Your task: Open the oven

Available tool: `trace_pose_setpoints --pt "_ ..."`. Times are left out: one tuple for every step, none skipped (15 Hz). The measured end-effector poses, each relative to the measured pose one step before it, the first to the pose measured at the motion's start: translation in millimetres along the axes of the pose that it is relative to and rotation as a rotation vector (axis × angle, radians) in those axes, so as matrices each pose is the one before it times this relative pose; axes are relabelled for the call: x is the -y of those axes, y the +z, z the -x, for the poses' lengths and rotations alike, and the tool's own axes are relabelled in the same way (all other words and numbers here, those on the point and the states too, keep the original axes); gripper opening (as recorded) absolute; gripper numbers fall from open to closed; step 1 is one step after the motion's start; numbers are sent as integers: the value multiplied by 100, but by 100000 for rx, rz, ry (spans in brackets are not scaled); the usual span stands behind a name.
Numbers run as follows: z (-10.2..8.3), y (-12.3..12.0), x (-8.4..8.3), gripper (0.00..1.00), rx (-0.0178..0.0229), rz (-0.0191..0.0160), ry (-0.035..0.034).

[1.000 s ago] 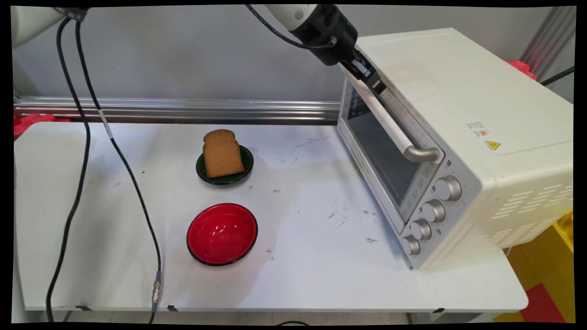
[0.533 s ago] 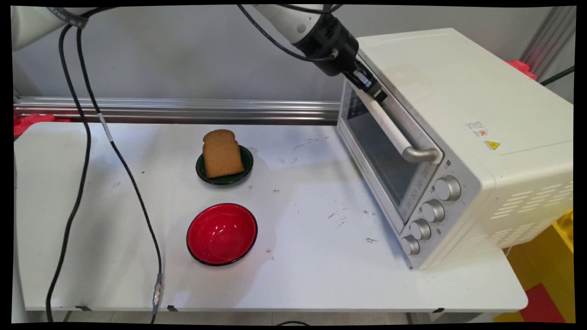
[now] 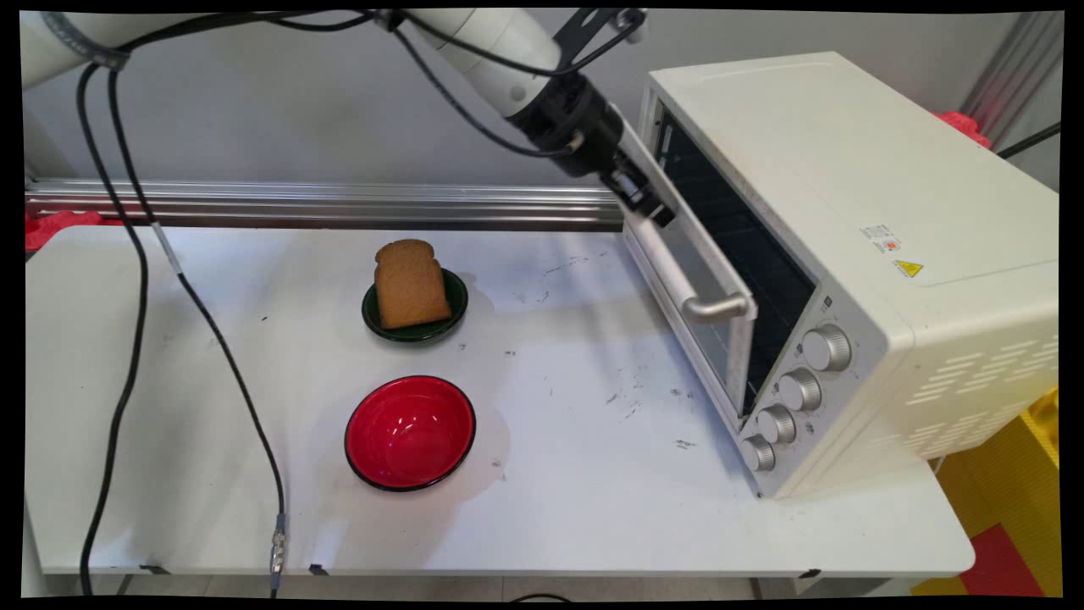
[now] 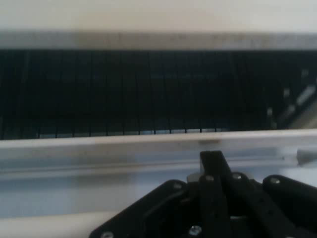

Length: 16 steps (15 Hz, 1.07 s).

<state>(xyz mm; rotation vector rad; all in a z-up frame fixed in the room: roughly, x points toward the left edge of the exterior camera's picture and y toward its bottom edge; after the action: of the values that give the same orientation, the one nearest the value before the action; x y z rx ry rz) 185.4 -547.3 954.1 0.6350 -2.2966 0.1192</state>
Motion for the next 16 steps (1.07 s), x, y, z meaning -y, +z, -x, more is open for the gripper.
trace_pose_setpoints --pt "575 -182 -38 0 1046 263 101" --pt "600 -211 -17 0 994 168 23" --pt "716 -208 -37 0 1208 311 101" --pt "410 -109 -26 0 716 218 140" --pt "710 -194 -18 0 1108 222 69" --pt "481 -136 10 0 643 73 -33" --pt "738 -162 -9 0 1005 145 33" --pt "491 -94 5 0 620 78 -30" --pt "761 -128 -3 0 947 135 -25" --pt "450 -36 -1 0 596 92 104" --pt "771 -95 23 0 744 -68 -7" --pt "576 -94 -25 0 445 -141 -64" --pt "756 -38 41 0 540 -211 34" --pt "849 16 59 0 442 -187 -13" --pt "834 45 40 0 329 -187 -40" --pt "699 56 37 0 75 -115 -27"
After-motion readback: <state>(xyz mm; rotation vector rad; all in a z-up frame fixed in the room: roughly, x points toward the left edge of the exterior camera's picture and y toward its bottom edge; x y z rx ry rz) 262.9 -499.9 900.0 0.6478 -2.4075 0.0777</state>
